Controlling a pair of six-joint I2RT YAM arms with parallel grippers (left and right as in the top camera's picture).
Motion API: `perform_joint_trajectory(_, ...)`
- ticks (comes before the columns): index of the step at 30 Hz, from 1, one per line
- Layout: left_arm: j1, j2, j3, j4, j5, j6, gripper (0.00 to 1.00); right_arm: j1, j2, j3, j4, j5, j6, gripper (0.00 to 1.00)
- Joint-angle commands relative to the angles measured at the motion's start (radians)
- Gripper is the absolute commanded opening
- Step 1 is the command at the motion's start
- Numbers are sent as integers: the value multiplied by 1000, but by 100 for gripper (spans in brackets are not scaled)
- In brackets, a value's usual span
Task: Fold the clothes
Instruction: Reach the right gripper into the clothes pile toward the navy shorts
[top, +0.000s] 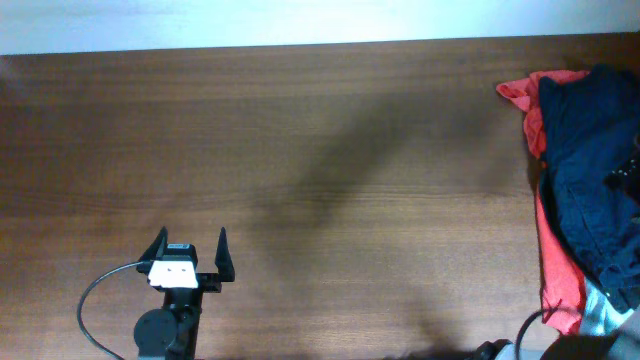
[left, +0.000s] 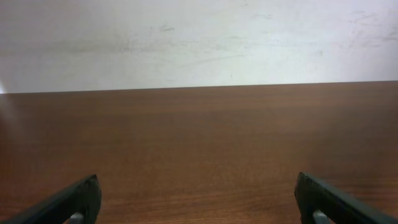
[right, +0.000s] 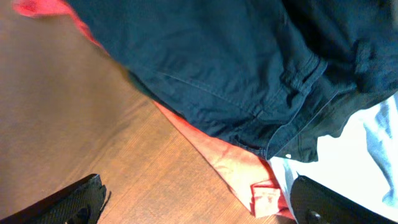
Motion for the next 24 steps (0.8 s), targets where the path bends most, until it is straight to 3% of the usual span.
perform_joint_trajectory(1, 5, -3, -4, -4, -6, 15, 99, -53, 78, 2, -3, -75, -37, 92)
perform_joint_trajectory(3, 5, -3, -4, -4, -6, 15, 99, -77, 116, -9, -7, -121, -53, 85)
perform_joint_trajectory(16, 5, -3, -4, -4, -6, 15, 99, -263, 144, -308, 156, -189, -49, 82)
perform_joint_trajectory(24, 5, -3, -4, -3, -6, 15, 99, -287, 144, -417, 244, -188, -49, 75)
